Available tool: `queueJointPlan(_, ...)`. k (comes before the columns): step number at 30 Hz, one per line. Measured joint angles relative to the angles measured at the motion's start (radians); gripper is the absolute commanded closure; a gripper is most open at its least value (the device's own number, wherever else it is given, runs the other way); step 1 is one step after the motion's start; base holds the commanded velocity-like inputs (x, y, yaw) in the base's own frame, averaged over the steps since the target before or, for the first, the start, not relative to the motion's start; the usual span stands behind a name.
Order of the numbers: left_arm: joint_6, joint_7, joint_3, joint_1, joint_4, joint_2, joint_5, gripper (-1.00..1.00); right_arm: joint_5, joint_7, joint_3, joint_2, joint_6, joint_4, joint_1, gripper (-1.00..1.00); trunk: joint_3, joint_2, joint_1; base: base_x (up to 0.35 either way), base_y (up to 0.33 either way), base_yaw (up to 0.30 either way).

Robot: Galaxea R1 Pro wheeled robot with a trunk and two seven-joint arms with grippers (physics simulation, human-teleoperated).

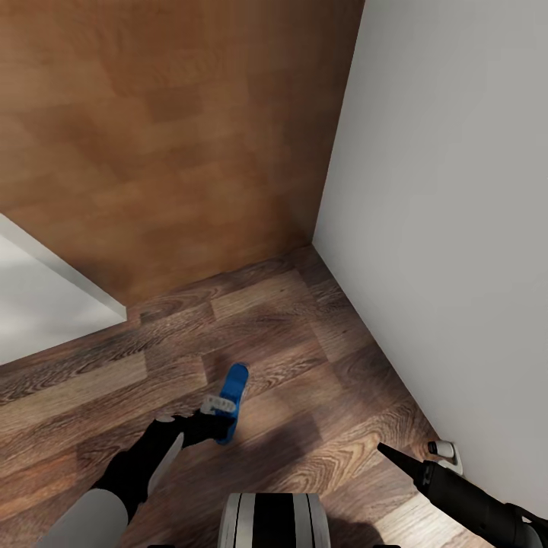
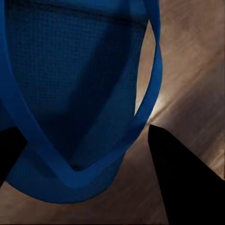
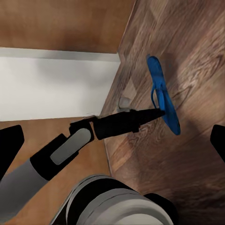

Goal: In the bedroom, move the book from the bed onto either nightstand, and place the two sandals side by side next to the bed.

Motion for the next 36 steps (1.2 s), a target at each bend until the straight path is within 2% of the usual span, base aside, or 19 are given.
queueJointPlan(3,-0.004,-0.001,0.028,0.000,0.018,0.001,0.037,1.00,0.001,-0.001,0.000,0.001,0.000,0.001,0.000,-1.00,0.000,0.000,0.000,0.000,0.000,0.000)
queueJointPlan(5,-0.004,-0.006,0.065,0.000,0.023,0.001,0.083,1.00,0.001,-0.001,0.000,0.001,-0.001,0.001,0.000,-1.00,0.000,0.000,0.000,0.000,0.000,0.000)
queueJointPlan(6,0.000,-0.017,0.091,0.000,0.023,0.002,0.122,1.00,0.002,-0.001,0.001,0.001,-0.001,0.001,0.000,-1.00,0.004,0.000,-0.001,0.000,0.000,0.000)
queueJointPlan(7,0.004,-0.025,0.103,0.000,0.022,0.002,0.143,1.00,0.002,-0.002,0.001,0.001,-0.001,0.001,0.000,-1.00,0.008,0.000,-0.001,0.000,0.000,0.000)
queueJointPlan(10,0.016,-0.056,0.118,0.000,0.022,0.011,0.172,1.00,0.003,-0.003,0.001,0.001,-0.002,0.001,0.000,-1.00,0.019,0.001,-0.002,0.000,0.000,0.000)
queueJointPlan(21,0.024,-0.083,0.123,0.000,0.034,0.033,0.187,1.00,0.008,-0.008,0.001,0.001,-0.009,0.002,0.000,-1.00,0.062,0.004,-0.007,0.000,0.000,0.000)
queueJointPlan(23,0.022,-0.089,0.123,0.000,0.080,0.055,0.179,1.00,0.009,-0.009,0.001,0.001,-0.011,0.003,0.000,-1.00,0.069,0.004,-0.008,0.000,0.000,0.000)
queueJointPlan(24,0.023,-0.099,0.124,0.000,0.091,0.063,0.186,1.00,0.010,-0.009,0.000,0.001,-0.011,0.003,0.000,-1.00,0.073,0.004,-0.009,0.000,0.000,0.000)
queueJointPlan(26,0.022,-0.163,0.126,0.000,0.116,0.104,0.186,1.00,0.010,-0.009,0.000,0.001,-0.012,0.005,0.000,-1.00,0.081,0.005,-0.010,0.000,0.000,0.000)
queueJointPlan(27,0.022,-0.219,0.128,0.000,0.123,0.126,0.188,1.00,0.011,-0.009,-0.001,0.001,-0.013,0.006,0.000,-1.00,0.085,0.005,-0.010,0.000,0.000,0.000)
queueJointPlan(28,0.024,-0.251,0.130,0.000,0.125,0.136,0.191,1.00,0.011,-0.009,-0.001,0.001,-0.013,0.007,0.000,-1.00,0.089,0.005,-0.010,0.000,0.000,0.000)
queueJointPlan(31,0.024,-0.444,0.134,0.000,0.136,0.172,0.191,1.00,0.019,-0.009,-0.001,0.001,-0.028,0.049,0.001,-1.00,0.101,0.006,-0.012,0.000,0.000,0.000)
queueJointPlan(33,0.020,-0.496,0.134,0.000,0.161,0.179,0.184,1.00,0.036,-0.007,-0.001,0.000,-0.072,0.108,0.002,-1.00,0.108,0.007,-0.013,0.000,0.000,0.000)
queueJointPlan(36,0.014,-0.517,0.134,0.000,0.233,0.182,0.182,1.00,0.066,-0.006,0.000,0.001,-0.146,0.190,0.004,-1.00,0.120,0.007,-0.014,0.000,0.000,0.000)
